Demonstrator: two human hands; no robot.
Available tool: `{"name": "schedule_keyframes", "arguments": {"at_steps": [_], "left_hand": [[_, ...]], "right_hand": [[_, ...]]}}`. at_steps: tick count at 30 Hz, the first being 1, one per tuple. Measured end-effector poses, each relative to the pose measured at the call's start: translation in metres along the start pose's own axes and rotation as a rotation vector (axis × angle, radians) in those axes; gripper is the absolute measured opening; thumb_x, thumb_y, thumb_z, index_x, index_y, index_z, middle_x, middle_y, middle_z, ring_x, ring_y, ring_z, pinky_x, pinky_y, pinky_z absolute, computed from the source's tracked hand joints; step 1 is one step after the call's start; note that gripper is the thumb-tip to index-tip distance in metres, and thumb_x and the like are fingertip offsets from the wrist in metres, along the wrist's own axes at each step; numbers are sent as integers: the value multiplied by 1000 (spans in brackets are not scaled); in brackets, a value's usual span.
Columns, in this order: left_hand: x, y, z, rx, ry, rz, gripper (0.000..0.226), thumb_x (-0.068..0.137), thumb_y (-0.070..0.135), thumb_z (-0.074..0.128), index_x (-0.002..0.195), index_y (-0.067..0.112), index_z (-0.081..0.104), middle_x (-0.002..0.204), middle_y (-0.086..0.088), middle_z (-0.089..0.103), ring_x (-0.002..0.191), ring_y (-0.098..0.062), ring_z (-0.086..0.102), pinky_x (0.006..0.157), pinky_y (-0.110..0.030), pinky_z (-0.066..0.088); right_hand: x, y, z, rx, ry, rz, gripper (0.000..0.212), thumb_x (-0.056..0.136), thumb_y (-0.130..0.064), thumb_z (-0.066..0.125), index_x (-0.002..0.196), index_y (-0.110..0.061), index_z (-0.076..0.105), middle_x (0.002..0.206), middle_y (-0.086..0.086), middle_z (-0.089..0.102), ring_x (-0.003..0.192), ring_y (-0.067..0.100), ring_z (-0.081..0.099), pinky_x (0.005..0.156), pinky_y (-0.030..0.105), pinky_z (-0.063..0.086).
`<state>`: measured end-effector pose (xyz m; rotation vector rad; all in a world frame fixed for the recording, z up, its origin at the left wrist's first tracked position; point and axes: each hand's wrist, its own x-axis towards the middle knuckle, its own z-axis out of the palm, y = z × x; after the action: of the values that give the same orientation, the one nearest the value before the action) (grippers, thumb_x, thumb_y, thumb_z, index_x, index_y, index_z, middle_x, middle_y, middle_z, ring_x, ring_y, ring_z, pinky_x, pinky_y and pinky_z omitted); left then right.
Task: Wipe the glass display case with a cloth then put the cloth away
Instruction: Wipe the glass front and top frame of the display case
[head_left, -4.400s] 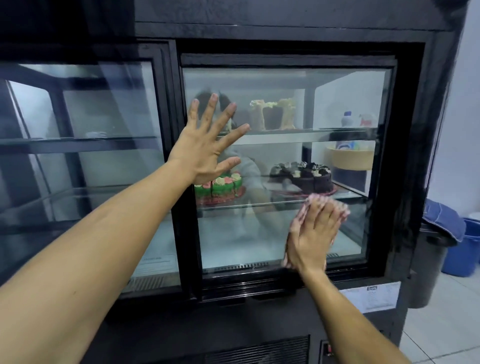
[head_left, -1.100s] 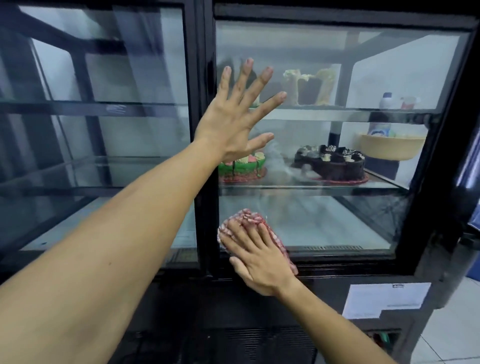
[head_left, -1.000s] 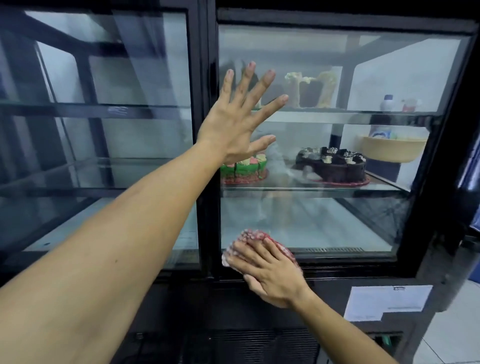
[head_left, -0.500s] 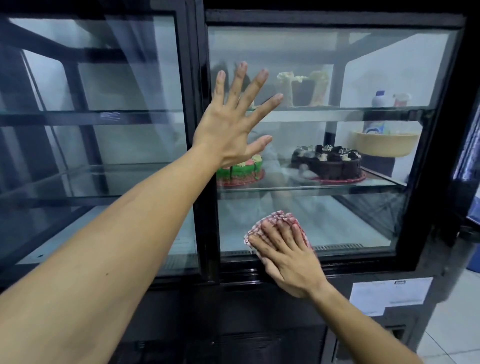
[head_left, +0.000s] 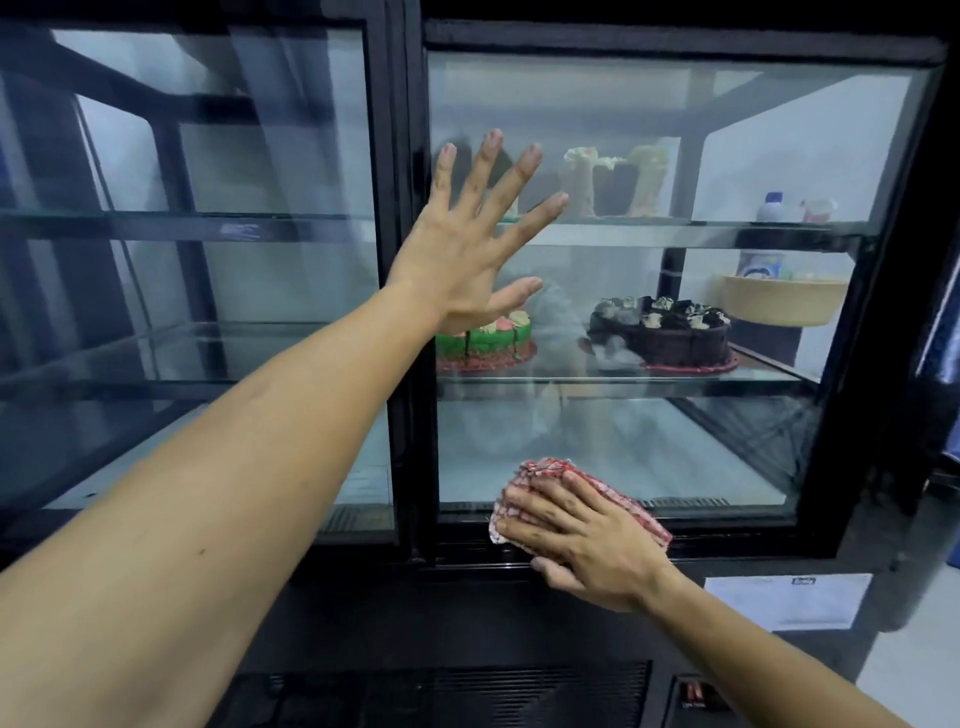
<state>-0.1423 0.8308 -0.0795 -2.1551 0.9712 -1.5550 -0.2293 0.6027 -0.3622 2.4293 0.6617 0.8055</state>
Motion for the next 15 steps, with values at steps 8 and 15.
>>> {"name": "schedule_keyframes", "arguments": {"at_steps": [8,15], "left_hand": [[-2,1,0,-1,-6,1,80,99,76,4,165,34,-12,174,-14,-12,158,-46,-8,122,-72,5],[-2,6,1,-4,1,-23,80,100,76,8,166,34,-8,174,-15,-8,158,-46,-5,122,-72,6]], "right_hand": [[33,-39,11,68,19,-57,62,108,-55,37,165,-41,19,174,-11,12,162,15,4,130,41,1],[-6,14,17,2,-37,-149,64,106,-59,37,165,-43,18,174,-9,16,161,17,6,129,42,1]]}}
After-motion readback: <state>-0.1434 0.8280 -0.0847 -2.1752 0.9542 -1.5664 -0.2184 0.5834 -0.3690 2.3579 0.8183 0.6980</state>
